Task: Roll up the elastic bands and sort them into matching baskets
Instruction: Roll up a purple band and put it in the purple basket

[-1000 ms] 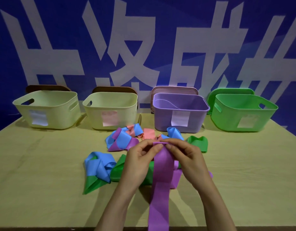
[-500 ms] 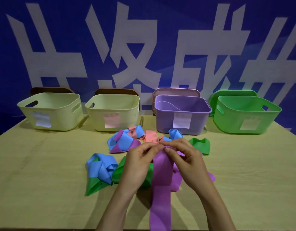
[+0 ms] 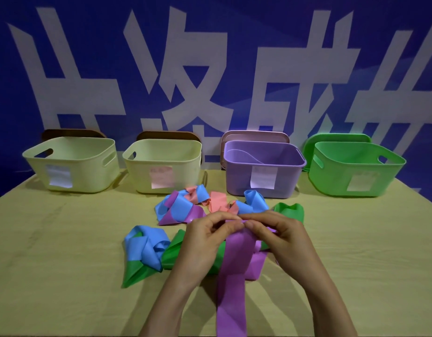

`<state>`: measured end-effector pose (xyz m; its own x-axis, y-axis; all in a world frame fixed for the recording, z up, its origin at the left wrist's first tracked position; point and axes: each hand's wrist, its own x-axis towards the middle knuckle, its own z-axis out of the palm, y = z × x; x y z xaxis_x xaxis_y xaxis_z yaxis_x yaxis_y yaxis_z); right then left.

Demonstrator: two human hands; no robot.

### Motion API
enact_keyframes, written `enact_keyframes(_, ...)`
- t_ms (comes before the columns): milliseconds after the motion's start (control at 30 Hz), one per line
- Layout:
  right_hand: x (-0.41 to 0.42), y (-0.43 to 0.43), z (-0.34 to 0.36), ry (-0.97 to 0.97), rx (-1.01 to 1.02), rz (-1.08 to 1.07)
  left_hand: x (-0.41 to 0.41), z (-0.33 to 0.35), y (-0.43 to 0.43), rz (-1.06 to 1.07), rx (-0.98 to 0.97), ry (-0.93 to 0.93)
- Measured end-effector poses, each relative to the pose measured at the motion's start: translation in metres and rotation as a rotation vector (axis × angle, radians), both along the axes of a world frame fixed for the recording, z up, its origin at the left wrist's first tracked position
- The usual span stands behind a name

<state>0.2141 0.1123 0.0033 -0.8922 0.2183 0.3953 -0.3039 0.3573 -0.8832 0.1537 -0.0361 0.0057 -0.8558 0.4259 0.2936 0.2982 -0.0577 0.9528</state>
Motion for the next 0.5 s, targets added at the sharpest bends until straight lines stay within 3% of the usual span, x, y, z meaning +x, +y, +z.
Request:
enact_keyframes(233,0.0016,-0.0021,0.0009,0.079,-0.007,-0.014,0.0002,0.0010,-0.0009,-0.019,0.048,-0.052)
enact_keyframes(500,-0.0017,-0.0032,0.0005,0.065,-0.182,0.002,0.0032,0.0049,-0.0012,-0.016,0.088,-0.040)
